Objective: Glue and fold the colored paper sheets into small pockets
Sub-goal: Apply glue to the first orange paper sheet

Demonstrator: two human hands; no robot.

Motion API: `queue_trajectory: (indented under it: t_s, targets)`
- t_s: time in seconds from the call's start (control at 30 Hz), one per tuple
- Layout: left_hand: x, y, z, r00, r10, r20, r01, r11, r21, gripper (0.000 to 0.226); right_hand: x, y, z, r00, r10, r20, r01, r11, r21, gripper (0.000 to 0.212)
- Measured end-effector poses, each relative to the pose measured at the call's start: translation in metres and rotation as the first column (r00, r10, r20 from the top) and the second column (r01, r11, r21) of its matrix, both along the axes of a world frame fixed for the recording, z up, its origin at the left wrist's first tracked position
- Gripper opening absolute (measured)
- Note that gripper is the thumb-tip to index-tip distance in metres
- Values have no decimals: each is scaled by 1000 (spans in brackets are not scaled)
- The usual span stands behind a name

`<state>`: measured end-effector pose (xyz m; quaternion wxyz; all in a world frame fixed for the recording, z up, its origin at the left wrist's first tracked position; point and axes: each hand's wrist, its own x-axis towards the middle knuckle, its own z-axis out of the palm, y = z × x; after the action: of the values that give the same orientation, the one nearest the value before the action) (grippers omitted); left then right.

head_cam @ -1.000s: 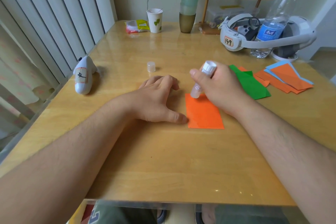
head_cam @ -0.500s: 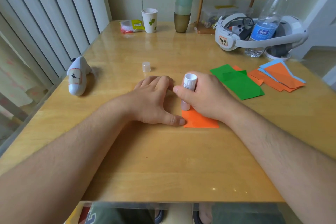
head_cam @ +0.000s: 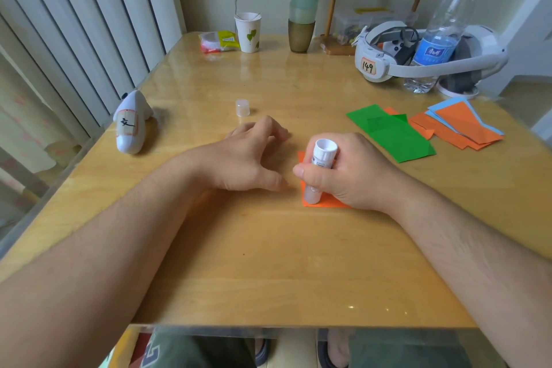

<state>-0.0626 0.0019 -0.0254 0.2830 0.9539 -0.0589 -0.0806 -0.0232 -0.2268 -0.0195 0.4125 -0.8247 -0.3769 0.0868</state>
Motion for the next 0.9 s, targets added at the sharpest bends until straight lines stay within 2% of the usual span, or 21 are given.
queue_trajectory:
  t_s: [0.07, 0.17, 0.27, 0.43, 0.63, 0.9]
  targets:
    - [1, -2, -1, 1000, 4, 5, -4, 1000, 23, 84, 3, -2, 1, 999, -50, -9, 51, 996, 67, 28]
    - [0, -10, -3, 998, -18, 62, 9, 990, 140, 83, 13, -2, 0, 985, -173, 7, 168, 962, 214, 39]
    - [-2, -14, -4, 996, -30, 88, 13, 982, 187, 93, 16, -2, -2, 968, -240, 72, 222, 955, 194, 35]
    - [-2, -12, -2, 997, -49, 64, 37, 984, 173, 89, 10, 2, -4, 980, -151, 132, 140, 986, 89, 23]
    - [-1, -9, -3, 996, -44, 72, 33, 987, 160, 80, 0, -2, 3, 998, -41, 54, 39, 999, 27, 21]
    - [-2, -8, 0, 997, -45, 61, 37, 991, 131, 84, -6, -7, 6, 995, 92, -31, -91, 996, 14, 20]
